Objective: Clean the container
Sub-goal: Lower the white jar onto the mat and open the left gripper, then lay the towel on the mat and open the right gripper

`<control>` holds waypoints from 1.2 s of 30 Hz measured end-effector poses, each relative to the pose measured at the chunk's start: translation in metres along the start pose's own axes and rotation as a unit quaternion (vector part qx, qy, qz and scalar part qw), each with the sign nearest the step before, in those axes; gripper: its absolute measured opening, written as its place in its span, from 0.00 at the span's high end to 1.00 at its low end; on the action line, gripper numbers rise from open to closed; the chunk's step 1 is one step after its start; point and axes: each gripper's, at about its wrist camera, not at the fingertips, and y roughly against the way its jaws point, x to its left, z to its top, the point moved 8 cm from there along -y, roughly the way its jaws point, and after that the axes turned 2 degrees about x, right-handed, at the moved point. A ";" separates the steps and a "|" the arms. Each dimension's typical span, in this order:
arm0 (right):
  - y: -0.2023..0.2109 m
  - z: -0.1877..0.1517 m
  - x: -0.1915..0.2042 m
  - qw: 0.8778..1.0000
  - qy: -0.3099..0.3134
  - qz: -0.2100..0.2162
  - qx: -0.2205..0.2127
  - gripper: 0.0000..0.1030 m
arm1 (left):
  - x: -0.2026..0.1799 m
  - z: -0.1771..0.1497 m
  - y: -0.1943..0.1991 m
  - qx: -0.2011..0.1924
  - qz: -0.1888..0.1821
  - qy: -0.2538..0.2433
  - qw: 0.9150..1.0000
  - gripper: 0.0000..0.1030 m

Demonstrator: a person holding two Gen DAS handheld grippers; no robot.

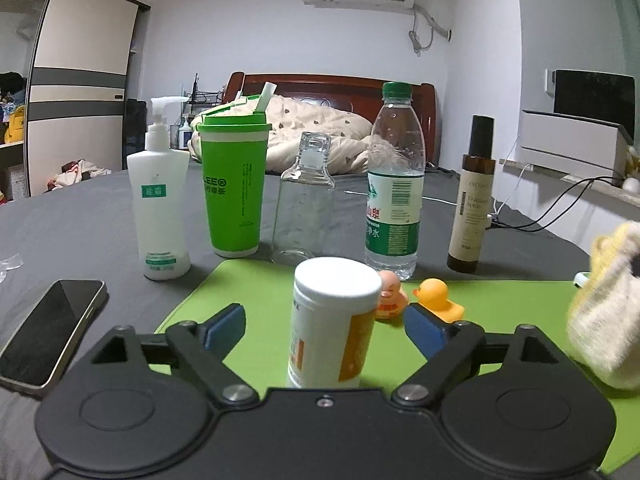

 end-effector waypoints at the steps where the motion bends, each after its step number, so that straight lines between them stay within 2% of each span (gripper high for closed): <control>1: 0.000 0.002 0.003 1.000 -0.003 0.005 0.001 0.59 | 0.000 -0.001 0.005 -0.003 -0.001 -0.001 1.000 0.12; 6: 0.000 0.008 0.028 0.998 -0.020 0.054 0.004 0.59 | -0.003 -0.008 0.026 -0.011 -0.007 -0.010 1.000 0.09; 9: -0.008 0.003 0.039 0.998 -0.008 0.056 0.015 0.59 | -0.004 -0.010 0.032 -0.012 -0.013 -0.015 1.000 0.08; 12: -0.021 -0.009 0.041 0.999 0.022 0.024 0.027 0.59 | -0.006 -0.011 0.038 -0.012 -0.020 -0.019 1.000 0.08; 15: -0.027 -0.020 0.033 0.997 0.066 -0.027 0.030 0.59 | -0.008 -0.012 0.044 -0.013 -0.027 -0.024 0.999 0.08; 20: -0.031 -0.036 0.008 0.991 0.095 -0.080 0.047 0.59 | -0.011 -0.013 0.044 -0.014 -0.031 -0.023 0.999 0.07; 22: -0.034 -0.041 -0.003 0.990 0.095 -0.089 0.062 0.59 | -0.012 -0.013 0.045 -0.015 -0.033 -0.023 0.999 0.07; 28: -0.035 -0.050 -0.023 0.992 0.057 -0.077 0.086 0.58 | -0.016 -0.014 0.044 -0.012 -0.038 -0.026 0.999 0.07; 29: -0.034 -0.050 -0.023 0.992 0.056 -0.077 0.086 0.55 | -0.017 -0.015 0.044 -0.011 -0.039 -0.026 0.999 0.07; 30: -0.034 -0.050 -0.022 0.992 0.056 -0.077 0.087 0.37 | -0.018 -0.015 0.043 -0.011 -0.039 -0.027 0.999 0.07; 31: -0.034 -0.050 -0.022 0.992 0.056 -0.077 0.087 0.27 | -0.018 -0.015 0.043 -0.011 -0.039 -0.027 0.999 0.07; 33: -0.032 -0.049 -0.019 0.993 0.049 -0.072 0.082 0.23 | -0.018 -0.016 0.044 -0.011 -0.039 -0.027 0.999 0.07; 36: -0.032 -0.049 -0.017 0.992 0.050 -0.076 0.082 0.23 | -0.017 -0.016 0.044 -0.011 -0.038 -0.028 0.999 0.07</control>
